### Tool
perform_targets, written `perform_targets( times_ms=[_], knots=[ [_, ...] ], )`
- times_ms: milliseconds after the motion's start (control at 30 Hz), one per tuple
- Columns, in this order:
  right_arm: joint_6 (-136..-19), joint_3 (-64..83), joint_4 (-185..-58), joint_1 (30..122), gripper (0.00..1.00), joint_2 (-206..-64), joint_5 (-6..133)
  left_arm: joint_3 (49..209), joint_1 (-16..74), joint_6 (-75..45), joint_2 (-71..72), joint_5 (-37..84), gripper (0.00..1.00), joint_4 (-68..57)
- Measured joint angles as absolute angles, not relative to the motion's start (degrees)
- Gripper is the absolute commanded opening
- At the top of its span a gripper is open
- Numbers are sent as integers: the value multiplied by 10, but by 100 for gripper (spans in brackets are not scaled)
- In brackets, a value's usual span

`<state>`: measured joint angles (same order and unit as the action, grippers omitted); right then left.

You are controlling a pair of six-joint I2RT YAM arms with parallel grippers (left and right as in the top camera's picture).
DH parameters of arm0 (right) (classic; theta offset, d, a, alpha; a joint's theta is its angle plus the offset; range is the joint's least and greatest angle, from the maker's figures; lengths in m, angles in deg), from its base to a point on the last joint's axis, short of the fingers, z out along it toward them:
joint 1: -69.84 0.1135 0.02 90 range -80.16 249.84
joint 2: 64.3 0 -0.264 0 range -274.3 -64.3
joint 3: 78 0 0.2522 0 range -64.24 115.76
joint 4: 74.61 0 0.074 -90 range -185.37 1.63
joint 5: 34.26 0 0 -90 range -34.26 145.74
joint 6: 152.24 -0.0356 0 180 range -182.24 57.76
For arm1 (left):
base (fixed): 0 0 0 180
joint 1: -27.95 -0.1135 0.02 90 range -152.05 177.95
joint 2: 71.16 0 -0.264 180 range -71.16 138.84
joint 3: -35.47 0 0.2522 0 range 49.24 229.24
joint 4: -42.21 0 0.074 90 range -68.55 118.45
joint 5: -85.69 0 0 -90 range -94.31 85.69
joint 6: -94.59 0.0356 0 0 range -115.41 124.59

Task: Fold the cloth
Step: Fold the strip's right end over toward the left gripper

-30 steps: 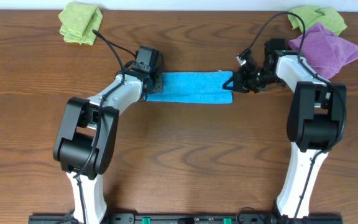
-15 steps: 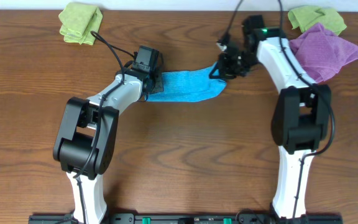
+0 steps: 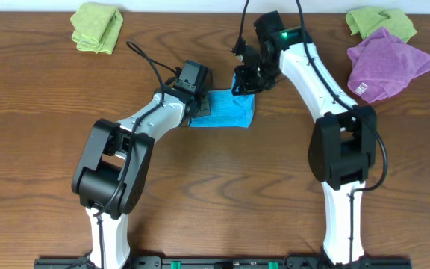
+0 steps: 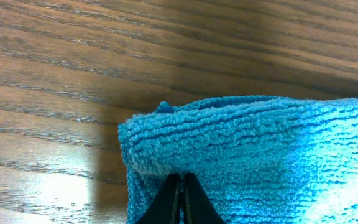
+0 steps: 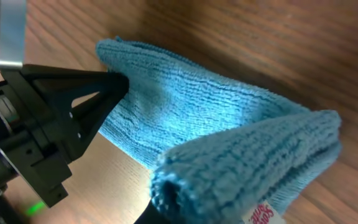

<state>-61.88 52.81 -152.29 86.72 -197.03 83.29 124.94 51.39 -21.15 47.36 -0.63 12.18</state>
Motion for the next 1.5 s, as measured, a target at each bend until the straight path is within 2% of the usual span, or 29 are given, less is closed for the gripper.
perform_targets(
  times_ms=[333,500,667,1033,1500],
  knots=[
    [-618,531,-1548,867,1,-1970,801,1278,489,-211,466,9,6,106],
    [-618,531,-1550,869,2,-1970,794,1308,467,-211,391,8,6,85],
    [-618,531,-1544,887,1,-1970,766,1316,438,-211,295,8,5,20],
    [-617,531,-1503,988,2,-1970,676,1316,355,-204,147,2,6,-141],
    [-623,531,-1489,1001,2,-1970,646,1316,343,-179,123,2,6,-173]
  ],
)
